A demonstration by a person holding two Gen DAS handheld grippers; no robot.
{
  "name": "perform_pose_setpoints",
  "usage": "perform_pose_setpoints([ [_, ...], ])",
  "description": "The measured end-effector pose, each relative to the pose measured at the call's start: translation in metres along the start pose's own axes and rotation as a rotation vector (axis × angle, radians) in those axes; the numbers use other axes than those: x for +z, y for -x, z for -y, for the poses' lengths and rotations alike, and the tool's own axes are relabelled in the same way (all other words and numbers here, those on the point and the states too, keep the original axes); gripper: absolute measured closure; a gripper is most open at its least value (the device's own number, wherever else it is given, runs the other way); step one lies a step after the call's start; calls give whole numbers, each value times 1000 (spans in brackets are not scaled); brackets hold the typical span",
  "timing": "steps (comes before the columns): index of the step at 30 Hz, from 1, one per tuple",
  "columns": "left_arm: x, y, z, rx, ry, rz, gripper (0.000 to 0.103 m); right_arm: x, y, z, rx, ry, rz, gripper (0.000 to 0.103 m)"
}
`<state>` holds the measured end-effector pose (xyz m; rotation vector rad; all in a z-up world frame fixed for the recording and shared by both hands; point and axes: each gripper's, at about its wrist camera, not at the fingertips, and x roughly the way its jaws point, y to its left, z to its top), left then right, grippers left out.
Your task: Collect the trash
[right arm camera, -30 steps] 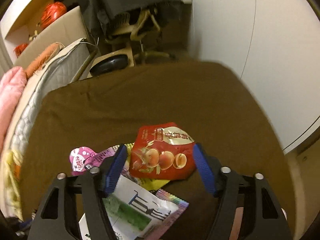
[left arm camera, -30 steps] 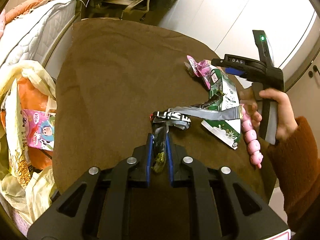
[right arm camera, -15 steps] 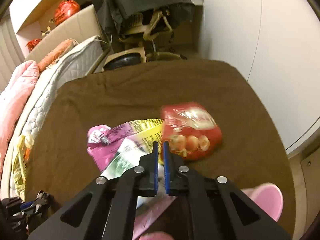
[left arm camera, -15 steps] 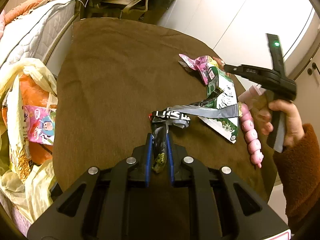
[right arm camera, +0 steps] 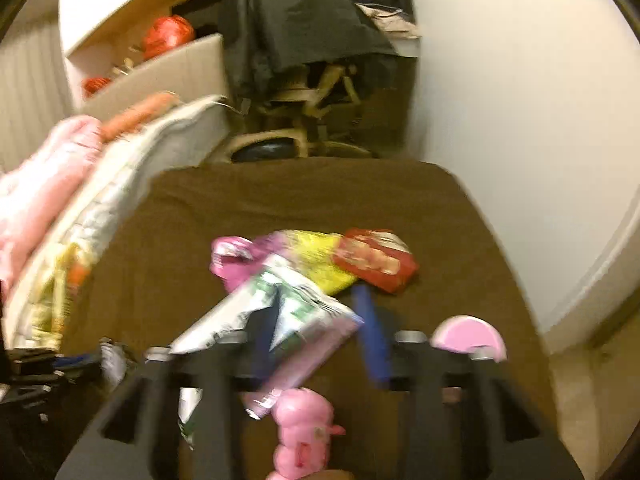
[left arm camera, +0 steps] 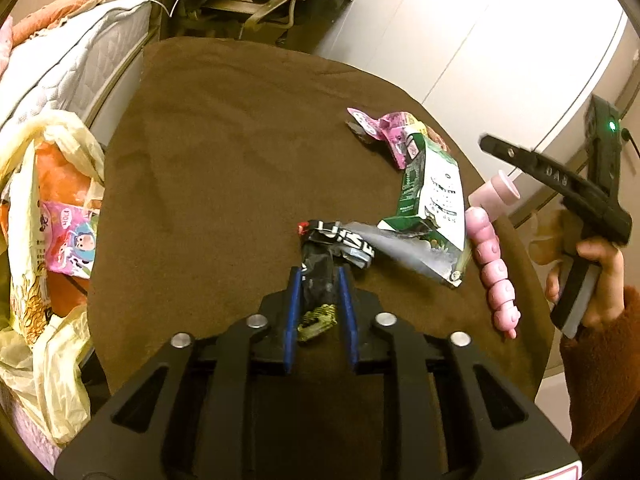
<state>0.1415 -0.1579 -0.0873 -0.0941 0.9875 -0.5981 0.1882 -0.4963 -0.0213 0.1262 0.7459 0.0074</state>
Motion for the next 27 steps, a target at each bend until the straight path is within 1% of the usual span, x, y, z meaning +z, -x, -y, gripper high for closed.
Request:
perform_pose_setpoints([
  [3, -1, 0, 2, 2, -6, 3, 82, 18, -18, 5, -86, 21, -4, 59],
  [4, -1, -1, 2, 0, -8, 4, 81, 23, -27, 6, -101, 22, -14, 58],
  [8, 0, -2, 2, -21, -5, -2, 80, 33, -68, 6, -70, 21, -91, 58],
  [11, 2, -1, 0, -28, -1, -7, 80, 35, -96, 5, -109, 52, -159, 59],
  [13, 4, -1, 0, -29, -6, -14, 80, 35, -110, 8, -147, 48, -214, 59],
  [15, 5, 0, -1, -31, -8, -18, 80, 31, -113, 13, -163, 42, -213, 58],
  [17, 7, 1, -1, -32, -5, -16, 80, 26, -111, 17, -165, 38, -194, 60],
  [18, 7, 2, -1, -33, -4, -15, 80, 24, -110, 18, -166, 37, -187, 66],
  [19, 8, 3, -1, -32, -3, -13, 80, 21, -108, 20, -168, 40, -188, 83],
  [21, 8, 5, -2, -30, -5, -8, 80, 17, -103, 23, -184, 55, -174, 90],
  [22, 8, 6, -2, -29, -6, -5, 80, 16, -101, 25, -197, 60, -170, 99],
  [23, 9, 7, -1, -29, -8, -4, 80, 15, -98, 29, -201, 59, -161, 100],
  [27, 11, 11, 1, -20, -19, 2, 80, 11, -72, 43, -155, 18, -97, 100],
])
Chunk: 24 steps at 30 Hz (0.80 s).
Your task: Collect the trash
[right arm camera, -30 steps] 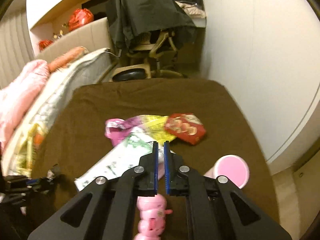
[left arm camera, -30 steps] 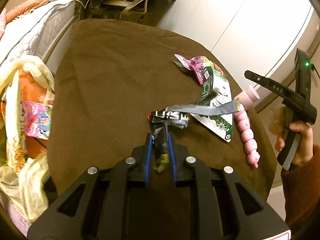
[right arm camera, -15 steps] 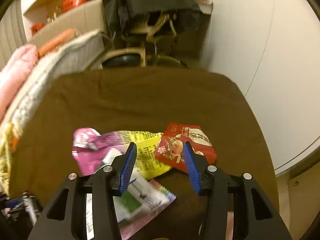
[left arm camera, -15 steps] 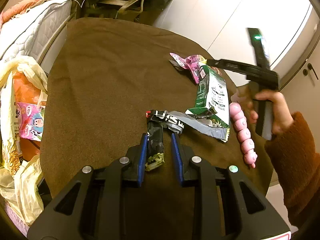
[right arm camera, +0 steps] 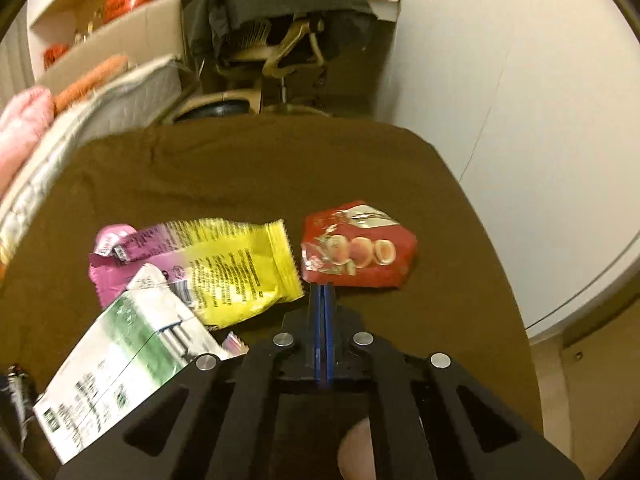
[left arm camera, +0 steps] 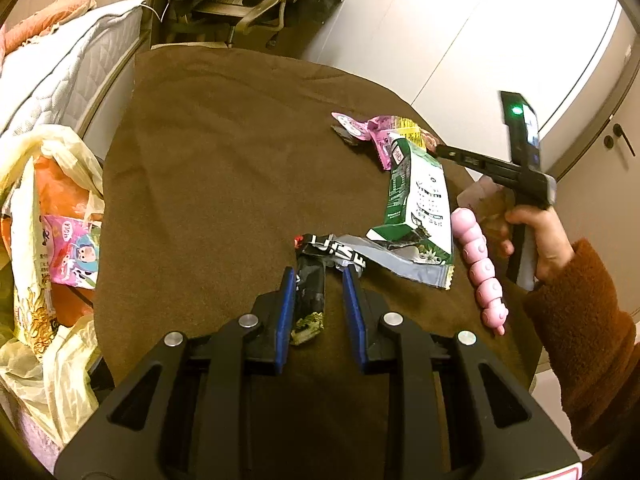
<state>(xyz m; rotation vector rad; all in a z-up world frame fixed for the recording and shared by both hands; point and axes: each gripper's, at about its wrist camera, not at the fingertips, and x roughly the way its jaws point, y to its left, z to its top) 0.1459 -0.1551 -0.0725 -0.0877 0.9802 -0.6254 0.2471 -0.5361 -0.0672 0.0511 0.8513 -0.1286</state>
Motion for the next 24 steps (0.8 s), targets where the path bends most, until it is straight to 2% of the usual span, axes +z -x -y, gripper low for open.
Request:
perform_pose_setpoints([
  [4, 1, 2, 2, 1, -6, 2, 80, -4, 31, 6, 62, -10, 51, 101],
  [7, 5, 4, 4, 2, -12, 2, 79, 1, 58, 13, 127, -17, 132, 100],
  [9, 10, 7, 7, -10, -30, 8, 72, 14, 68, 24, 123, 5, 173, 96],
  [10, 11, 8, 8, -17, -41, 13, 69, 19, 71, 29, 124, 24, 186, 84],
  [11, 13, 9, 10, -24, -52, 19, 66, 23, 73, 37, 126, 55, 208, 61],
  [12, 15, 9, 11, -29, -61, 26, 65, 27, 73, 44, 121, 83, 218, 53],
  [14, 19, 8, 13, -29, -65, 41, 64, 37, 60, 61, 121, 132, 177, 51],
  [16, 23, 3, 14, -18, -56, 45, 64, 43, 41, 78, 155, 155, 126, 51],
  [19, 26, -5, 18, -3, -57, 39, 64, 46, 9, 102, 270, 150, 60, 51],
  [21, 28, -6, 20, 11, -67, 41, 64, 45, -13, 105, 349, 173, 33, 51],
  [24, 29, -7, 22, 32, -70, 42, 64, 48, -33, 94, 398, 243, 30, 51],
])
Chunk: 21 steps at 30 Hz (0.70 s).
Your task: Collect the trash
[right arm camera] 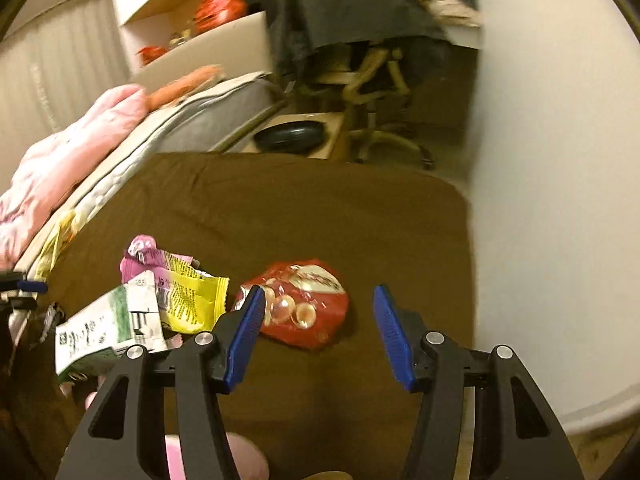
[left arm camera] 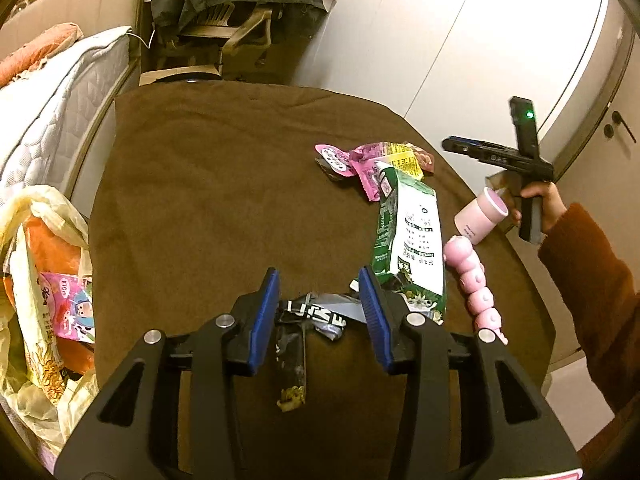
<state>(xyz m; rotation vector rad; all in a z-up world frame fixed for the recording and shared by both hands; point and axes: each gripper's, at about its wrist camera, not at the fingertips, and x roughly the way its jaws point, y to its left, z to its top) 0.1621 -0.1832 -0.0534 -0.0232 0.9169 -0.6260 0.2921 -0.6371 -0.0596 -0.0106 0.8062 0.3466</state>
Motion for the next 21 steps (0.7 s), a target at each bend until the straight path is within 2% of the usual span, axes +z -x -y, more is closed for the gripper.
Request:
perform_pose_setpoints([
  [3, 0, 0, -2, 36, 3, 2, 64, 8, -28, -1, 34, 48, -56, 51],
  [6, -1, 0, -8, 69, 29, -7, 64, 6, -54, 2, 129, 30, -163, 51],
  [9, -4, 1, -13, 83, 39, -13, 64, 0, -55, -10, 112, 103, -162, 48],
  [13, -4, -1, -15, 90, 49, -17, 64, -8, -53, -25, 57, 136, -149, 48],
  [15, -4, -2, -15, 85, 51, -16, 64, -9, -50, -25, 57, 118, -150, 55],
  [17, -5, 0, -14, 79, 48, -12, 64, -9, -45, -21, 91, 92, -152, 80],
  [21, -8, 5, -16, 71, 55, -6, 64, -9, -26, -23, 77, 84, -128, 82],
])
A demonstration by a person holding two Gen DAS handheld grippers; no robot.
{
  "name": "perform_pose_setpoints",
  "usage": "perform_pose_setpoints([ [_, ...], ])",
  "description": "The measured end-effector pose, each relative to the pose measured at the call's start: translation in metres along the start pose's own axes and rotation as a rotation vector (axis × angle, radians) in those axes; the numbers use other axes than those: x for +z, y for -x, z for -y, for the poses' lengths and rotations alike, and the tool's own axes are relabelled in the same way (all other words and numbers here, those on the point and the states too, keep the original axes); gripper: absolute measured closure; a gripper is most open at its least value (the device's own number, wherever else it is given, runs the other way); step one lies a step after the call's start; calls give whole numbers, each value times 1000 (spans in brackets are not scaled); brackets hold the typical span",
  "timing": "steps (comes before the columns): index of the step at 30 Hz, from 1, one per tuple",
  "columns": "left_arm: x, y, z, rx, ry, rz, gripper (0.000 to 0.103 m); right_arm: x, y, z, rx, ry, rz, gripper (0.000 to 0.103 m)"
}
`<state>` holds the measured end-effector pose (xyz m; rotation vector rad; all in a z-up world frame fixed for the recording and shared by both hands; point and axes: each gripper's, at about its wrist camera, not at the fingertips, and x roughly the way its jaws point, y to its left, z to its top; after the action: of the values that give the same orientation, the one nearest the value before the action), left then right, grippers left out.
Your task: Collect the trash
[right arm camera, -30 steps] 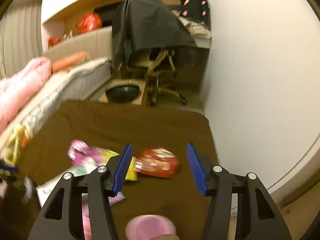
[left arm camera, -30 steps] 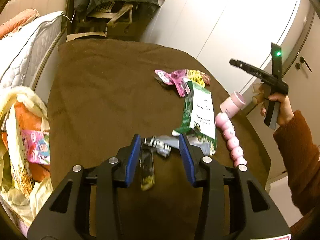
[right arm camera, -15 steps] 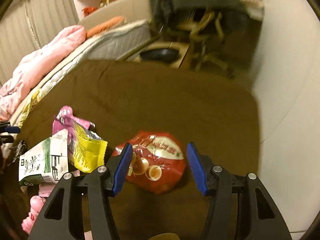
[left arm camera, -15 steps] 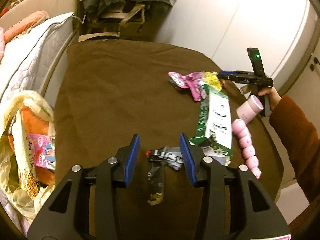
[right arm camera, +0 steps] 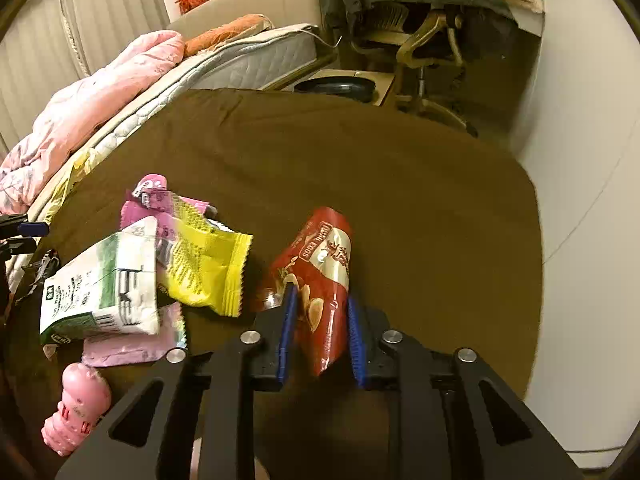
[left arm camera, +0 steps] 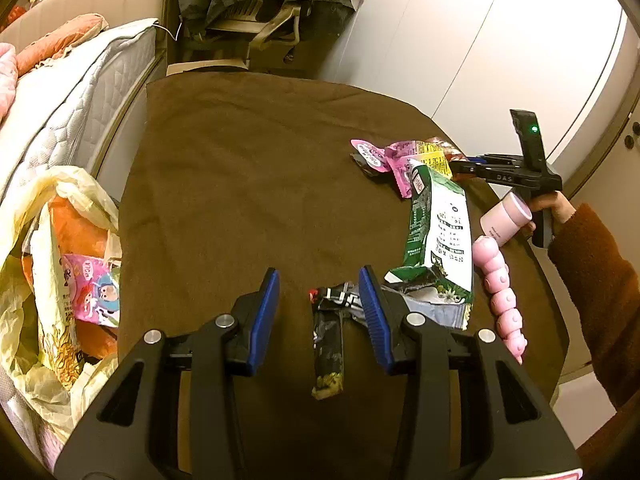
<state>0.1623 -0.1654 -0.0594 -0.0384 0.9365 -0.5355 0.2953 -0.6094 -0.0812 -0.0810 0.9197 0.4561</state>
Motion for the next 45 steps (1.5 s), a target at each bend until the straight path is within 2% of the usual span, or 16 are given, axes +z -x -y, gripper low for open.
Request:
perform_pose_setpoints([
  [5, -3, 7, -2, -15, -6, 5, 64, 6, 40, -16, -91, -12, 62, 83],
  [8, -3, 9, -2, -28, -13, 0, 64, 9, 66, -23, -203, -87, 82, 83],
  [12, -1, 5, -3, -83, 4, -28, 61, 2, 102, -44, -270, -183, 147, 83],
  [16, -6, -5, 9, -29, -84, -65, 60, -12, 130, -76, -299, -230, 212, 83],
  [20, -13, -17, 21, -34, -172, -109, 59, -31, 145, -114, -285, -233, 245, 83],
  [24, -13, -24, 26, -41, -195, -136, 59, -48, 149, -142, -304, -254, 250, 83],
  [25, -12, -24, 26, -54, -187, -139, 66, -52, 150, -149, -316, -255, 251, 83],
  [26, -11, -22, 25, -72, -176, -137, 78, -57, 151, -158, -318, -260, 254, 83],
  [27, -10, -20, 25, -86, -168, -134, 81, -60, 152, -162, -311, -266, 257, 83],
  [30, -9, -9, 27, -89, -176, -100, 92, -67, 155, -176, -287, -294, 279, 83],
  [34, -7, 13, 24, -102, -157, -46, 92, -63, 153, -194, -259, -294, 283, 83],
  [40, 0, 48, 6, -101, -127, 34, 93, -36, 150, -231, -229, -232, 310, 83],
  [45, 9, 85, -31, -42, -81, 118, 93, -6, 144, -258, -180, -195, 348, 83],
])
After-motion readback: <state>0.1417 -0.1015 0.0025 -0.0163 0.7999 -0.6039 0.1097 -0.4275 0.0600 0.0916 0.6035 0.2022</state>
